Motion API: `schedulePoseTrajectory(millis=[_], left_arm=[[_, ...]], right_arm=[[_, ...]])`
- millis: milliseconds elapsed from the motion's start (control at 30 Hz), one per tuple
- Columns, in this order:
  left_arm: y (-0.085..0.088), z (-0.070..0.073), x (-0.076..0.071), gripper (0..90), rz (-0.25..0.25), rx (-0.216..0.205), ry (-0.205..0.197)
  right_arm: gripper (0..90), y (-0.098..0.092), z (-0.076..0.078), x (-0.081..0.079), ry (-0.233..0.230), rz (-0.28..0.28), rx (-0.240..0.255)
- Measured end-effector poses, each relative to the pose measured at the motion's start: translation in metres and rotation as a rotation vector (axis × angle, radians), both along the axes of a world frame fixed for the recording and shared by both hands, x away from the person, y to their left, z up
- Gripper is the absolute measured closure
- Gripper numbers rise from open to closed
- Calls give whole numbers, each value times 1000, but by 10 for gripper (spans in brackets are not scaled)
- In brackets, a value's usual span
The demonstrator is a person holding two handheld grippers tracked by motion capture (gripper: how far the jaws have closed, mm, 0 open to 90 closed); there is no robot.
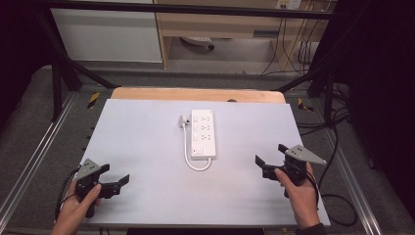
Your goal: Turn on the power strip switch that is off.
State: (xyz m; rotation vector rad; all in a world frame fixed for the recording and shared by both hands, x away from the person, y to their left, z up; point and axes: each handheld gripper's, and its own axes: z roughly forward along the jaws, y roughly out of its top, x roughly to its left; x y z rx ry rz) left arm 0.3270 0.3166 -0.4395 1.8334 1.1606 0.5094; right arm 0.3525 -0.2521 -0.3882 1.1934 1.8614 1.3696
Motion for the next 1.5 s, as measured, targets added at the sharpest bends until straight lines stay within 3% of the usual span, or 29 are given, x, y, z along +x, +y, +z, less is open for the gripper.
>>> schedulePoseTrajectory(millis=[600, 867, 967, 1067, 1500], left_arm=[[0, 0, 0, 90, -9, 1, 6], [0, -1, 0, 90, -11, 1, 8], [0, -1, 1, 90, -9, 3, 9], [-1, -1, 0, 90, -11, 4, 9], [-1, -1, 1, 90, -11, 4, 11]], right_arm=[[22, 26, 20, 38, 10, 42, -14], [22, 32, 25, 45, 10, 52, -15], [63, 33, 25, 46, 11, 70, -16], [62, 34, 26, 49, 27, 99, -21], [43, 41, 29, 61, 48, 119, -40]])
